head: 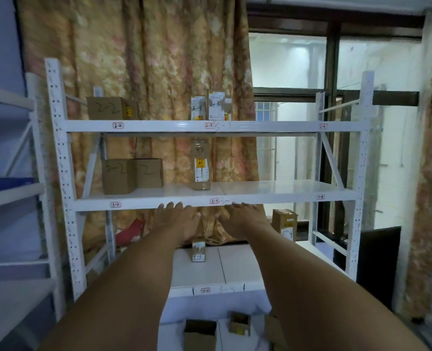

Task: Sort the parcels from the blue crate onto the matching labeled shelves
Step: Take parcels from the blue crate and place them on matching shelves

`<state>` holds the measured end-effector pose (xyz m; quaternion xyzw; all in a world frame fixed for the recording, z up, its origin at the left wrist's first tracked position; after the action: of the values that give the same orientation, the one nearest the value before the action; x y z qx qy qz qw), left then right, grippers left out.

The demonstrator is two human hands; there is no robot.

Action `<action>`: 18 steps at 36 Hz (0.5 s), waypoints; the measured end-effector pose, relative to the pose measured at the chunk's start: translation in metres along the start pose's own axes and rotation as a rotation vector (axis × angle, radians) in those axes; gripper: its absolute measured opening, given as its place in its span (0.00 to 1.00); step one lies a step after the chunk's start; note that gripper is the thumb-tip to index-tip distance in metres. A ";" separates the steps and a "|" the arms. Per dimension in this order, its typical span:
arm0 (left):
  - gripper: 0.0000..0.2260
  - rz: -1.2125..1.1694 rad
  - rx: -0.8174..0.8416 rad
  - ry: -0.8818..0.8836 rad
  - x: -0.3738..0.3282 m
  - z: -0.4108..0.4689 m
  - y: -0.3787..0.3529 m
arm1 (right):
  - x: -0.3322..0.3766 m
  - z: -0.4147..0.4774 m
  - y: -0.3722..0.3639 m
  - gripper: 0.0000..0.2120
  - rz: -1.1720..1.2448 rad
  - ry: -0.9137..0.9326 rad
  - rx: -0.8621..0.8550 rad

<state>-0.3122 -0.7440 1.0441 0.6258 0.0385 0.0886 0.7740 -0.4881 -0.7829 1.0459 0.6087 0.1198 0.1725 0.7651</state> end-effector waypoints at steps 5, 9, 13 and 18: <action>0.26 -0.026 -0.012 0.048 0.016 -0.031 0.008 | 0.022 -0.014 0.015 0.30 -0.014 0.069 0.012; 0.26 -0.019 -0.019 0.146 0.041 -0.053 0.014 | 0.046 -0.012 0.016 0.32 -0.028 0.140 0.033; 0.28 -0.031 -0.071 0.229 0.071 -0.085 0.018 | 0.079 -0.020 0.015 0.32 -0.025 0.231 0.043; 0.24 -0.084 -0.059 0.385 0.112 -0.136 0.012 | 0.131 -0.033 0.005 0.31 0.014 0.345 0.102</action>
<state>-0.2262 -0.5904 1.0322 0.5720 0.2094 0.1753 0.7735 -0.3820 -0.6984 1.0471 0.6088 0.2537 0.2734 0.7002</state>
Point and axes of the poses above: each hand's wrist, its own z-axis towards the middle knuckle, its own y-axis out of the back of the hand, x = y × z, the point moved 6 cm from there along z, towards the middle knuckle, and after that the axes turned 6 degrees about x, right-handed, at the moved point
